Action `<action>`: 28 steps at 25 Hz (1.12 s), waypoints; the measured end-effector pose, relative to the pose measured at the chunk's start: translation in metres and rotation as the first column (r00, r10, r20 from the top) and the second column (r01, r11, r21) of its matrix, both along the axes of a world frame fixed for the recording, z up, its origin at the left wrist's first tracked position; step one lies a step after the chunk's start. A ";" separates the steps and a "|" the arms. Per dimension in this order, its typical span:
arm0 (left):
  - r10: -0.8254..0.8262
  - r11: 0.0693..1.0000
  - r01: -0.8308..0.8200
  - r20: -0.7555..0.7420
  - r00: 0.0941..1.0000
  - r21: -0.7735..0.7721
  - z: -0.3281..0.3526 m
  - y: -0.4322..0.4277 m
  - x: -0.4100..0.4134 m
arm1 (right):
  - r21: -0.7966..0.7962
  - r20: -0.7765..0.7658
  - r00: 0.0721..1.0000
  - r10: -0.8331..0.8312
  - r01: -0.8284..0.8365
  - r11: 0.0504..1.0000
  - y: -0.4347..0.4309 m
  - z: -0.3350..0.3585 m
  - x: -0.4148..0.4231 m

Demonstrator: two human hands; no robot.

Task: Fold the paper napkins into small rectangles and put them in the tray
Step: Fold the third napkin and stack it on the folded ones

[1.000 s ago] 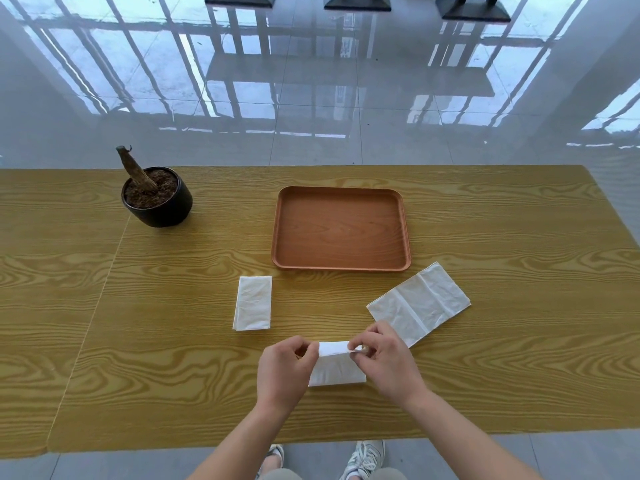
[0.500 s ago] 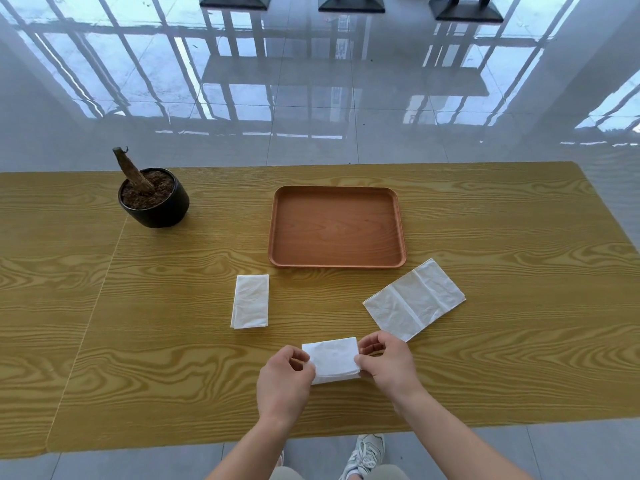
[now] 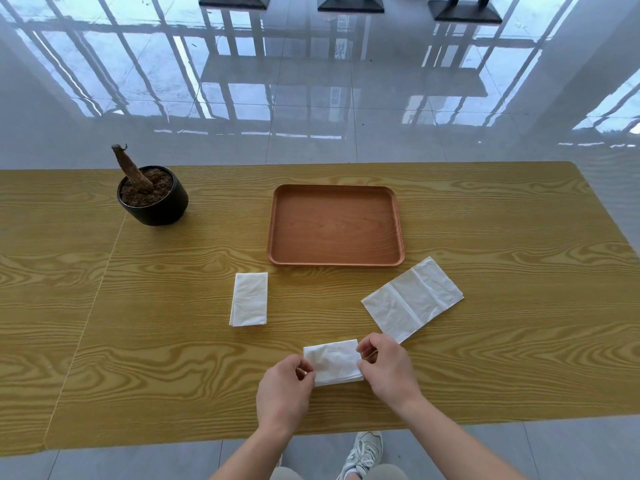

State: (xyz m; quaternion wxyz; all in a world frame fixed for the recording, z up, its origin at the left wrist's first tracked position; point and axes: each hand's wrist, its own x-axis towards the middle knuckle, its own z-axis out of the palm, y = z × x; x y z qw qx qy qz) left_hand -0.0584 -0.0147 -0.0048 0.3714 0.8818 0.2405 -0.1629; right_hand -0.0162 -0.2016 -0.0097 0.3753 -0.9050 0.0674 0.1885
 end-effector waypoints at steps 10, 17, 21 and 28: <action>-0.677 0.718 0.505 0.312 0.666 0.479 -0.028 0.009 -0.015 | -0.191 0.208 0.941 0.268 -0.230 0.954 0.000 -0.005 -0.012; -0.826 0.496 0.644 0.089 0.556 0.582 -0.042 0.020 -0.024 | -0.248 0.211 0.904 0.372 -0.318 0.915 -0.006 -0.012 -0.015; -0.840 0.472 0.640 0.088 0.535 0.606 -0.045 0.023 -0.028 | -0.264 0.210 0.897 0.388 -0.330 0.906 -0.008 -0.013 -0.014; -0.839 0.523 0.641 0.209 0.502 0.562 -0.048 0.031 -0.036 | -0.290 0.268 0.871 0.411 -0.334 0.897 -0.005 -0.009 0.002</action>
